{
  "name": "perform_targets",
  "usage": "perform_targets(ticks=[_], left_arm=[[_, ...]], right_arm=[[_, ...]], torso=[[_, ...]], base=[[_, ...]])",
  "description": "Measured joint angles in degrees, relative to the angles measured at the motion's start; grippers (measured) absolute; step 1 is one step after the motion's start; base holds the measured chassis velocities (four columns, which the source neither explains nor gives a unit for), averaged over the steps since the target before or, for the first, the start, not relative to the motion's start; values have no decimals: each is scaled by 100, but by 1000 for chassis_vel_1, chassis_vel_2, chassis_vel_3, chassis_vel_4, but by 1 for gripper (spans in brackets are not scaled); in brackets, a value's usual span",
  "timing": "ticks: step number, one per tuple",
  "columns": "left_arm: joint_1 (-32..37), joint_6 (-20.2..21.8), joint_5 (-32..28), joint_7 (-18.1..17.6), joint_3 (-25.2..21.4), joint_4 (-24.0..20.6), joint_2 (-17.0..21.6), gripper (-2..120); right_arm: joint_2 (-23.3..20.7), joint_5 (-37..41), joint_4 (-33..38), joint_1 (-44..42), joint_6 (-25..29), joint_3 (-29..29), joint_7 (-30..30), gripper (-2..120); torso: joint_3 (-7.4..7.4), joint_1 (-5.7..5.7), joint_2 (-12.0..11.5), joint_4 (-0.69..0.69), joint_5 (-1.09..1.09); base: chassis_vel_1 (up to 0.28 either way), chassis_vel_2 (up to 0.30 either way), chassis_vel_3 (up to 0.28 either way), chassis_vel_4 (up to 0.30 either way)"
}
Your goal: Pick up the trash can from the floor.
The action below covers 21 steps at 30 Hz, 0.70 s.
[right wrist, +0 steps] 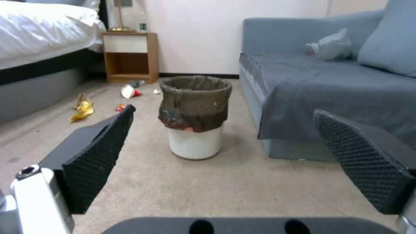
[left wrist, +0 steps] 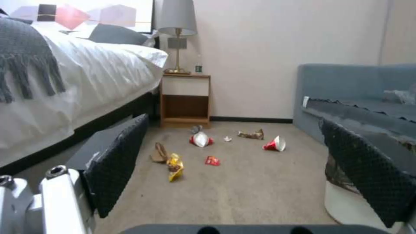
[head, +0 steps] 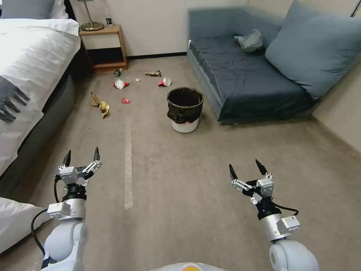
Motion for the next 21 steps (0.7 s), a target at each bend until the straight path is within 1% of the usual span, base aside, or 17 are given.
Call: perform_targets(ticks=[6,9,12,21], left_arm=[[9,-1,1,-23,4,-10,0,97],[10,-4,4,-33,7,-10,-2,96],[10,-8,8,-36,8,-10,-4,96],[9,-21,24,-37,17,-10,-18,96]], right_arm=[[14,-12,-1,8,1,1,-43,100],[17,-13,-13,6,7,13,-64,100],[14,-1,-34,5,25,41,-116,100],[23,25,-56,-3,52,40,-156,100]], torso=[[0,0,0,0,0],[0,0,0,0,0],[0,0,0,0,0],[0,0,0,0,0]], base=[[0,0,0,0],[-73,60,33,-48],[-99,133,115,-107],[-155,142,147,-145]])
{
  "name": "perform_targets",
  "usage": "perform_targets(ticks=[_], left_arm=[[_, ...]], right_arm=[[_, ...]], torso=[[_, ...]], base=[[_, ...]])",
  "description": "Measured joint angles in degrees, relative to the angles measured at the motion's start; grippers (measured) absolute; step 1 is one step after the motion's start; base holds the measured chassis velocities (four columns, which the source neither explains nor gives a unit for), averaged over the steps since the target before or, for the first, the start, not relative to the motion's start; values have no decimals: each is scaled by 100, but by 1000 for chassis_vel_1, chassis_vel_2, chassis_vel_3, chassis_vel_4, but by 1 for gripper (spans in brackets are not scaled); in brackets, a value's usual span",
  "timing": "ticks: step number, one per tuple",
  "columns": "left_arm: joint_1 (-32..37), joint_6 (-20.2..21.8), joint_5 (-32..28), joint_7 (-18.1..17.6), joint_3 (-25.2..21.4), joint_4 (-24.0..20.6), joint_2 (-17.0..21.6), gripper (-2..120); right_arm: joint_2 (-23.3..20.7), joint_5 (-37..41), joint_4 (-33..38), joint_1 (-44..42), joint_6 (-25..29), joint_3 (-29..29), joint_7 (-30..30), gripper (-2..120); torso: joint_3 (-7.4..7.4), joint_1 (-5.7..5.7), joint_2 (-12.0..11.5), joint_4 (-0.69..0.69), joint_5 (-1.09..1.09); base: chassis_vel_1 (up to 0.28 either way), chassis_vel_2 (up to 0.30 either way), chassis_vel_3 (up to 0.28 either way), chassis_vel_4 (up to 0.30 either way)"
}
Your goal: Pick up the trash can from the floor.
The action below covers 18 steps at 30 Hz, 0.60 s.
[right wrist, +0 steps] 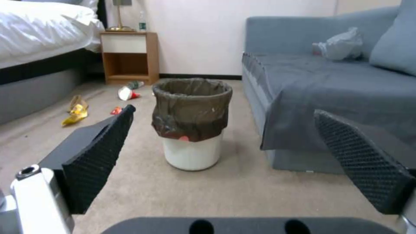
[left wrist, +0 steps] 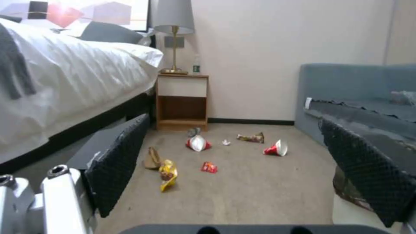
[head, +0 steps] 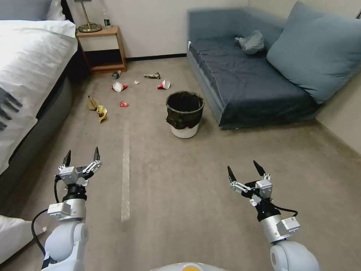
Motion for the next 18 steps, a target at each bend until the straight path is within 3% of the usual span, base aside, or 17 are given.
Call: perform_targets(ticks=[18], left_arm=[[1,-19,14,-4,4,2,-11,96]], right_arm=[[-10,12,-12,17,3,10,-84,100]], torso=[[0,0,0,0,0]], base=[[-115,116,110,-113]])
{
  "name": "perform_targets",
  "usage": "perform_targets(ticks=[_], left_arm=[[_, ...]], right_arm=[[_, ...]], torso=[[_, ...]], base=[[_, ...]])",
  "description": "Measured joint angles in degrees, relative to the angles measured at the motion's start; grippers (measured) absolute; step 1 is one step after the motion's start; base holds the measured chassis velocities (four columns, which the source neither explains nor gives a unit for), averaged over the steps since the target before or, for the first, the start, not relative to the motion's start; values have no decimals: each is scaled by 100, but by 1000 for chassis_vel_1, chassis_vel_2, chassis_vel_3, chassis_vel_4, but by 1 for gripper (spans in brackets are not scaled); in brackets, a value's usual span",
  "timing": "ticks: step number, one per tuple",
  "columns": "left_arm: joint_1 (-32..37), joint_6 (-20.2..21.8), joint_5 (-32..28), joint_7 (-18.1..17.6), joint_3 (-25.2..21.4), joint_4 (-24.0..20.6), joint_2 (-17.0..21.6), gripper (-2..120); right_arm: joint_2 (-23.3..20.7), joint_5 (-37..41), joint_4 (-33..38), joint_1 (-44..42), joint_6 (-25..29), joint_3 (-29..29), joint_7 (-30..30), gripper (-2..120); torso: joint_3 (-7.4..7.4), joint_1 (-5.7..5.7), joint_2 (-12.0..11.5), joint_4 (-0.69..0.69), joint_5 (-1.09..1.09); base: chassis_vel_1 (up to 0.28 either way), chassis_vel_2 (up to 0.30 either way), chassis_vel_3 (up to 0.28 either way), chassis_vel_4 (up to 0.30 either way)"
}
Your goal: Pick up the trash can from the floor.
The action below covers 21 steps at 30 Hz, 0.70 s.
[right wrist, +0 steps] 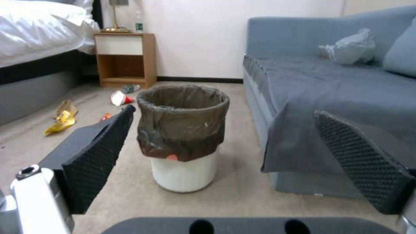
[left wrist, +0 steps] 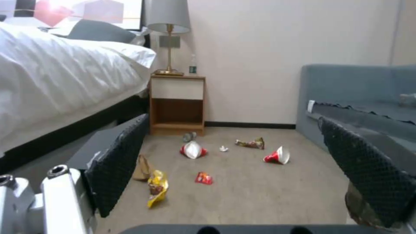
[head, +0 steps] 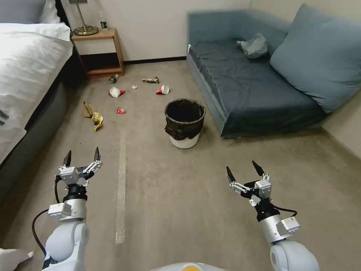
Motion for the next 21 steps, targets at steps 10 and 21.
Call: perform_targets(ticks=[10,21], left_arm=[[2,-2,0,0,1,0,-1,96],[21,-4,4,16,42,-8,7,96]], right_arm=[[-6,-2,-4,9,7,7,-3,100],[-11,-6,-27,24,12,7,-3,100]], torso=[[0,0,0,0,0],[0,0,0,0,0]], base=[[-123,130,121,-129],[-129,129,115,-134]])
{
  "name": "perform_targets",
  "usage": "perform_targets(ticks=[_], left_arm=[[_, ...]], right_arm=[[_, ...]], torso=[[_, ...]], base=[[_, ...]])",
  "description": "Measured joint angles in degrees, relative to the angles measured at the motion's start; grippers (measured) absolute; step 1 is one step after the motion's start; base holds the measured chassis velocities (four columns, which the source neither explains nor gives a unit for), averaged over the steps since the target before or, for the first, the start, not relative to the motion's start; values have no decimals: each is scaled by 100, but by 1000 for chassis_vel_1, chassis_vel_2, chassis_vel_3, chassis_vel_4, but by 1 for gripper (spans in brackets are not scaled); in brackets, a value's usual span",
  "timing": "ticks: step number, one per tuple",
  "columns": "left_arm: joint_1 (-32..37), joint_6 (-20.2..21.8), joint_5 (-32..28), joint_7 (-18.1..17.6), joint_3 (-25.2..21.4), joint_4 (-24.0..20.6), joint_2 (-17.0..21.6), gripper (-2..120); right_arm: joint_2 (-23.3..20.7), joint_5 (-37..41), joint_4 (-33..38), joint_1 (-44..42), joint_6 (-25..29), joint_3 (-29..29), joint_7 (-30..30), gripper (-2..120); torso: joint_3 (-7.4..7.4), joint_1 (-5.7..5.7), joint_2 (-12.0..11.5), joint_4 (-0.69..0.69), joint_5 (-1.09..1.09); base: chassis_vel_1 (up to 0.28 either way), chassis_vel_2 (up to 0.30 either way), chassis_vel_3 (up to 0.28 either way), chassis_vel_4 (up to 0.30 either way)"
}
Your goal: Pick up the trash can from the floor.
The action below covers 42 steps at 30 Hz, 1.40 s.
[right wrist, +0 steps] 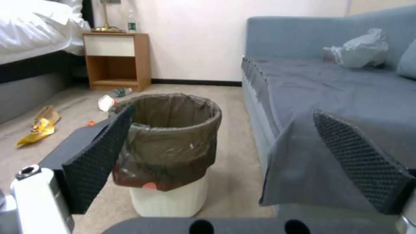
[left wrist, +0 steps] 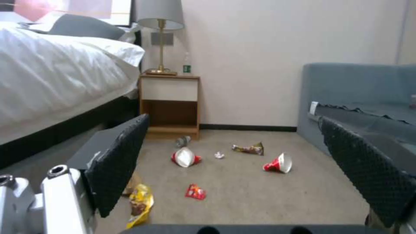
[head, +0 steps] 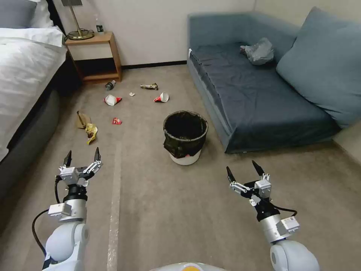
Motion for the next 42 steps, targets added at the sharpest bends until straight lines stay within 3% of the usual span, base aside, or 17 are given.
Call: perform_targets(ticks=[32,39,42], left_arm=[[-45,93,-32,85,269,11,124,96],[-285,50,-974,165,750,-102,401,97],[-447,250,-1240,132,1010,-224,565,99]], right_arm=[[-18,-74,-122,93,294,44,-6,100],[-21,-175,-97,71,301,43,-33,100],[-32,-208,-92,55,301,24,-79,100]], torso=[[0,0,0,0,-1],[0,-1,0,1,-1],[0,-1,0,-3,0]], base=[[-121,121,123,-124],[-23,33,32,-25],[0,0,0,0]])
